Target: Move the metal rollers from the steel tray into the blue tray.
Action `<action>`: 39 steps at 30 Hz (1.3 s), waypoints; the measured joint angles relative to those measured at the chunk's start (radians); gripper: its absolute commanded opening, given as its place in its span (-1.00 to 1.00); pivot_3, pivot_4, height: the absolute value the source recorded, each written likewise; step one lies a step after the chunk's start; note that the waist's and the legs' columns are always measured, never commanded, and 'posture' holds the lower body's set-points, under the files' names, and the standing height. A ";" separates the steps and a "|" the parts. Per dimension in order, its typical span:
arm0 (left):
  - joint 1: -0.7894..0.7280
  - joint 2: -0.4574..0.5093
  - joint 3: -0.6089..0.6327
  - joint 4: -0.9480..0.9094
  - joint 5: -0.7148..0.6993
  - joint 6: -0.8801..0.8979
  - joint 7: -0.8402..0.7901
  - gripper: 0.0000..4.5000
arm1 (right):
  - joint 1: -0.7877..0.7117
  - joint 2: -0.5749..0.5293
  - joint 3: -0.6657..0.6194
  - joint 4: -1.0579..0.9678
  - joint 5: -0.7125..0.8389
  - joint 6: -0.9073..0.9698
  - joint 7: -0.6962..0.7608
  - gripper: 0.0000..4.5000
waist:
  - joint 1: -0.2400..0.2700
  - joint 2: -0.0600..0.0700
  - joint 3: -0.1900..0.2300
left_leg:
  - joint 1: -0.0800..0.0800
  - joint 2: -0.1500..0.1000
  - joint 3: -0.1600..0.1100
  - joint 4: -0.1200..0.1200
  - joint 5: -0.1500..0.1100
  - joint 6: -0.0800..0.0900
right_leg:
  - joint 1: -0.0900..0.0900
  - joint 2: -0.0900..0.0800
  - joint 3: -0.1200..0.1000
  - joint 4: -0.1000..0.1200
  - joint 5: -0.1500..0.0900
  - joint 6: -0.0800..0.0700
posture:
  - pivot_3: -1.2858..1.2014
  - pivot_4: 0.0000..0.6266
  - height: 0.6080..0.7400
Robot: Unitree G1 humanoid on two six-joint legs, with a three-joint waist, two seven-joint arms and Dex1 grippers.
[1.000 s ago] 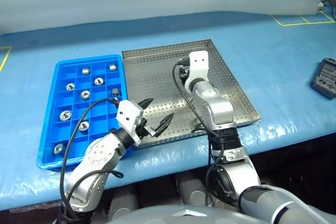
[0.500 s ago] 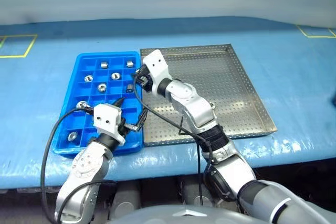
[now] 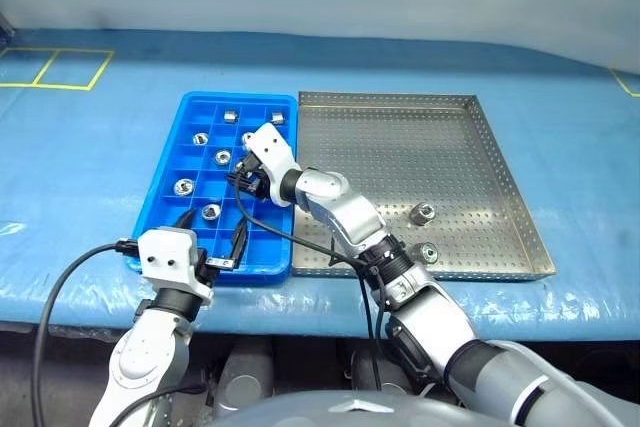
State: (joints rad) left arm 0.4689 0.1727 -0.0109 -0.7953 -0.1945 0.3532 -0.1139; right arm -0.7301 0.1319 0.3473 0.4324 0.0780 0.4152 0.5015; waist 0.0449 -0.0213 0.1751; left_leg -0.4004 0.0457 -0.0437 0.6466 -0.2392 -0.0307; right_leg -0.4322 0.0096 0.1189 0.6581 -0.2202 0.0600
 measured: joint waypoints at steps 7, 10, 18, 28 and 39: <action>0.011 -0.009 -0.007 0.000 0.001 -0.016 0.004 1.00 | 0.000 0.002 0.002 0.046 0.008 -0.021 0.050 0.28 | 0.004 0.000 0.000 | 0.000 0.000 0.000 -0.001 0.000 0.000 | 0.000 0.000 0.000 0.000 0.000 0.000 | 0.32 -0.52 1.00; 0.013 -0.009 -0.009 0.000 0.001 -0.017 0.003 1.00 | -0.001 0.003 -0.002 0.058 0.012 -0.036 0.050 0.70 | 0.005 0.000 0.000 | 0.000 0.000 0.000 -0.001 0.000 0.000 | 0.000 0.000 0.000 0.000 0.000 0.000 | 0.32 -0.52 1.00; 0.004 0.000 -0.016 0.000 -0.004 -0.014 -0.018 1.00 | 0.011 -0.004 -0.014 -0.001 0.025 -0.003 0.036 0.99 | 0.008 0.000 0.000 | -0.001 0.000 0.000 -0.001 0.000 0.000 | -0.002 0.000 0.000 0.000 0.000 0.000 | 0.25 -0.52 1.00; -0.218 0.054 -0.041 0.058 -0.053 0.056 -0.102 1.00 | 0.116 -0.127 -0.179 -0.381 -0.012 0.249 -0.193 0.99 | -0.015 0.000 0.000 | -0.012 0.000 0.001 0.002 0.000 -0.001 | -0.011 0.000 0.000 0.001 0.001 0.002 | 0.06 -0.52 1.00; -0.359 0.075 -0.141 0.135 -0.101 0.136 -0.202 1.00 | 0.324 -0.274 -0.308 -0.747 -0.055 0.582 -0.354 0.99 | -0.140 0.001 -0.001 | -0.011 0.000 0.001 0.002 0.000 0.000 | -0.011 0.000 0.001 0.002 0.005 0.008 | -0.06 -0.52 1.00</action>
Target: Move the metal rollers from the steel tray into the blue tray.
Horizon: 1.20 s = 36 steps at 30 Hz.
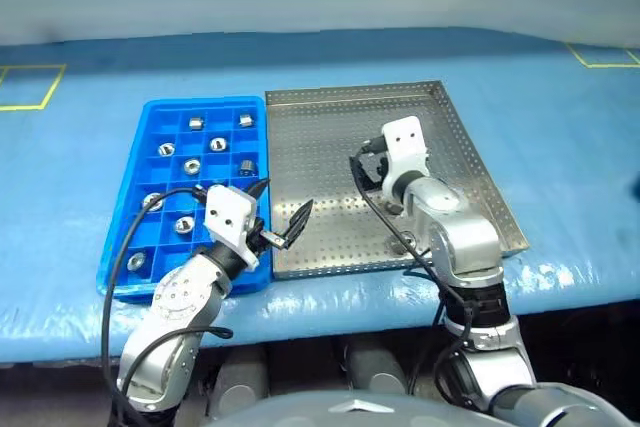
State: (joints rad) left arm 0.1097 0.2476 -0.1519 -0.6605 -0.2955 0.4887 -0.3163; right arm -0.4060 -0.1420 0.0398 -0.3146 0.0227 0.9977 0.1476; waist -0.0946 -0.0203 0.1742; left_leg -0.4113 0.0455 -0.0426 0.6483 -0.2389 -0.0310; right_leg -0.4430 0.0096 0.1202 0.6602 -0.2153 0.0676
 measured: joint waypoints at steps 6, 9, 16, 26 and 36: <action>-0.019 0.001 -0.017 0.012 -0.011 0.023 -0.021 1.00 | 0.076 -0.018 -0.019 -0.119 0.020 0.134 0.001 0.99 | -0.050 0.000 0.000 | 0.000 0.000 0.000 0.002 0.000 0.000 | 0.001 0.001 0.001 0.001 0.001 0.001 | -0.08 -0.52 1.00; -0.021 0.012 -0.018 0.016 -0.021 0.026 -0.034 1.00 | 0.082 -0.019 -0.034 -0.137 0.041 0.190 0.006 0.99 | -0.066 0.000 0.000 | 0.000 0.000 0.000 0.003 0.000 0.000 | 0.001 0.000 0.002 0.001 0.001 0.003 | -0.08 -0.52 1.00; -0.028 0.058 -0.034 0.016 -0.040 0.051 -0.085 1.00 | 0.108 -0.013 -0.065 -0.133 0.083 0.259 0.021 0.99 | -0.085 0.000 0.000 | 0.000 -0.001 0.000 0.003 0.000 0.000 | 0.002 0.000 0.002 0.001 0.002 0.003 | -0.07 -0.52 1.00; -0.018 0.093 -0.061 0.016 -0.053 0.071 -0.122 1.00 | 0.105 -0.020 -0.037 -0.029 0.084 0.180 0.028 0.99 | -0.086 0.000 0.000 | 0.000 -0.001 0.000 0.003 0.000 0.000 | 0.002 0.000 0.002 0.001 0.002 0.003 | -0.05 -0.52 1.00; -0.005 0.094 -0.067 0.016 -0.051 0.069 -0.121 1.00 | 0.044 0.004 -0.027 0.084 0.085 0.093 0.026 0.03 | -0.078 0.000 0.000 | 0.000 -0.001 0.000 0.003 0.000 0.001 | 0.002 0.000 0.002 0.001 0.002 0.004 | -0.03 -0.52 1.00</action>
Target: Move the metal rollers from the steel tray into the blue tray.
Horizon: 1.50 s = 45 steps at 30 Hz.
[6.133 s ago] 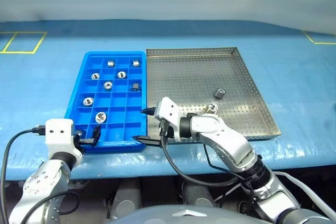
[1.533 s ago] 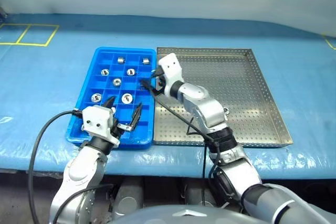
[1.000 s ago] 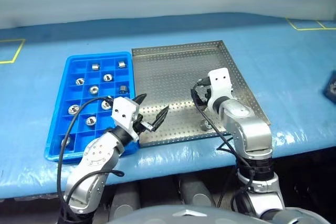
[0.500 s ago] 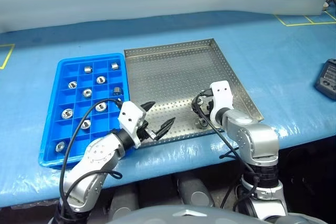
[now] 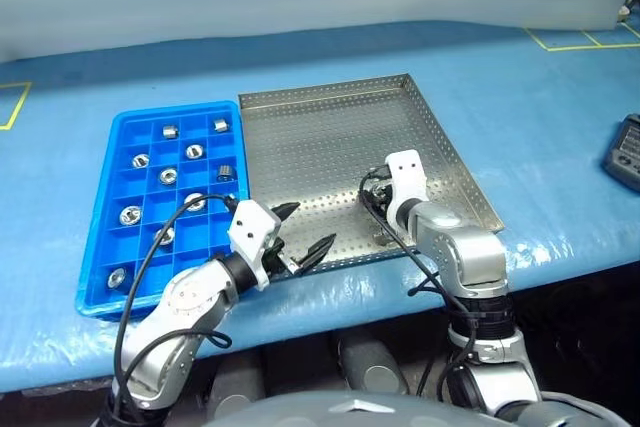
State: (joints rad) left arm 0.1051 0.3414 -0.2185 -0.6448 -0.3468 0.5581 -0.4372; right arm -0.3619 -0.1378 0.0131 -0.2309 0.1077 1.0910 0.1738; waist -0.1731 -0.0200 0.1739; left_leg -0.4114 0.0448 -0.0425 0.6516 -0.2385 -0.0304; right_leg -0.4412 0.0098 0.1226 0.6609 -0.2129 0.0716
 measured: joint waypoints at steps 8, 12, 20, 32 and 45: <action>0.010 -0.007 -0.009 0.000 0.017 -0.007 0.008 1.00 | -0.021 0.002 0.017 0.014 0.004 -0.012 0.004 -0.24 | 0.009 0.000 0.000 | 0.000 0.000 0.000 0.000 0.000 0.000 | 0.000 0.000 0.000 0.000 0.000 0.000 | -0.01 -0.52 1.00; 0.021 -0.032 -0.005 0.000 0.036 -0.035 0.047 1.00 | -0.075 0.002 0.030 0.009 0.014 -0.031 0.021 -0.24 | 0.010 0.000 0.000 | 0.000 0.000 0.000 0.000 0.000 0.000 | 0.000 0.000 0.001 0.000 0.000 0.001 | 0.00 -0.52 1.00; 0.041 -0.067 0.056 0.000 0.063 -0.073 0.120 1.00 | -0.200 0.022 0.131 -0.008 0.039 -0.101 0.096 -0.24 | 0.043 0.000 0.000 | 0.000 0.000 0.000 0.000 0.000 0.000 | 0.000 0.000 0.000 0.001 0.000 0.000 | 0.09 -0.52 1.00; 0.292 -0.102 0.143 -0.143 0.092 -0.111 0.245 1.00 | -0.303 0.101 0.332 0.125 0.046 -0.215 0.237 -0.24 | 0.162 0.000 0.000 | 0.000 0.000 -0.001 0.000 0.000 0.000 | 0.000 0.000 -0.002 0.000 0.000 -0.001 | 0.28 -0.52 1.00; 0.421 -0.129 0.159 -0.189 0.141 -0.159 0.298 1.00 | -0.303 0.121 0.447 0.224 0.050 -0.251 0.333 -0.24 | 0.240 0.000 0.000 | 0.000 0.000 0.000 0.000 0.000 0.000 | -0.001 0.000 -0.003 0.000 -0.005 -0.009 | 0.31 -0.52 1.00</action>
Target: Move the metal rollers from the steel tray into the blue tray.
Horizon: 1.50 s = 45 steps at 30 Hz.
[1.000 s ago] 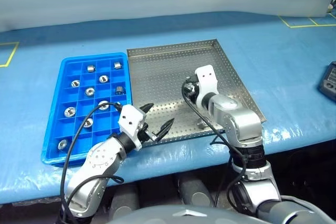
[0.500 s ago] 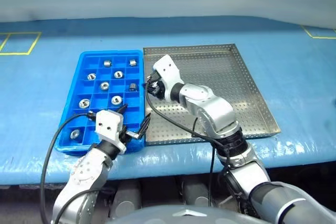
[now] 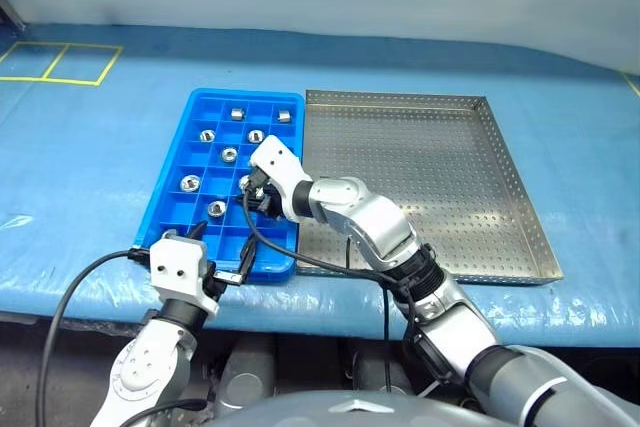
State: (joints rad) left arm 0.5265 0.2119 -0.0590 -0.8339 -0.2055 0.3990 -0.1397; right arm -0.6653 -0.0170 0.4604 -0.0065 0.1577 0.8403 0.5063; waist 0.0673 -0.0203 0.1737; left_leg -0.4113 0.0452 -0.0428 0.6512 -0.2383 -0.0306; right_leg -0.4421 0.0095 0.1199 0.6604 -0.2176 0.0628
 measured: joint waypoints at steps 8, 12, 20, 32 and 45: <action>-0.001 -0.006 -0.031 0.000 0.000 -0.016 -0.010 1.00 | 0.020 -0.083 0.022 -0.027 -0.016 0.060 0.020 -0.08 | 0.008 0.000 0.000 | 0.000 0.000 0.001 -0.001 0.000 0.000 | -0.001 0.000 0.000 0.000 0.000 -0.001 | 0.29 -0.52 1.00; -0.005 -0.009 -0.043 0.001 0.000 -0.024 -0.015 1.00 | 0.031 -0.117 0.025 -0.089 -0.011 0.096 0.034 0.50 | 0.009 0.000 0.000 | 0.000 0.000 0.001 0.000 0.000 0.000 | 0.000 0.000 0.000 0.000 -0.001 -0.001 | 0.27 -0.52 1.00; -0.043 -0.004 -0.052 0.009 -0.003 -0.033 -0.045 1.00 | 0.049 -0.127 0.004 -0.148 0.004 0.127 0.021 0.99 | 0.008 0.000 0.000 | 0.000 0.000 0.001 0.001 0.000 0.000 | 0.000 0.000 0.000 0.000 0.000 -0.001 | 0.21 -0.52 1.00; -0.198 0.035 -0.064 0.091 -0.051 0.011 -0.130 1.00 | 0.055 -0.157 -0.306 -0.222 -0.003 0.199 -0.177 0.99 | -0.059 0.000 0.000 | -0.001 0.000 0.001 0.000 0.000 0.000 | 0.000 0.000 0.001 0.000 0.000 0.000 | 0.04 -0.52 1.00; -0.368 0.071 -0.092 0.214 -0.103 0.036 -0.247 1.00 | 0.248 -0.176 -0.493 -0.511 -0.008 0.474 -0.326 0.99 | -0.205 0.003 -0.002 | 0.000 0.000 0.002 0.001 0.000 0.000 | 0.000 0.000 0.003 0.001 0.004 0.008 | -0.11 -0.52 1.00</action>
State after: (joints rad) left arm 0.1581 0.2825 -0.1507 -0.6204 -0.3083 0.4352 -0.3870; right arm -0.4177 -0.1931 -0.0328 -0.5179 0.1498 1.3142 0.1802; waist -0.1373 -0.0173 0.1715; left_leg -0.4113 0.0452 -0.0412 0.6522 -0.2383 -0.0304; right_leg -0.4419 0.0096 0.1224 0.6616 -0.2131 0.0703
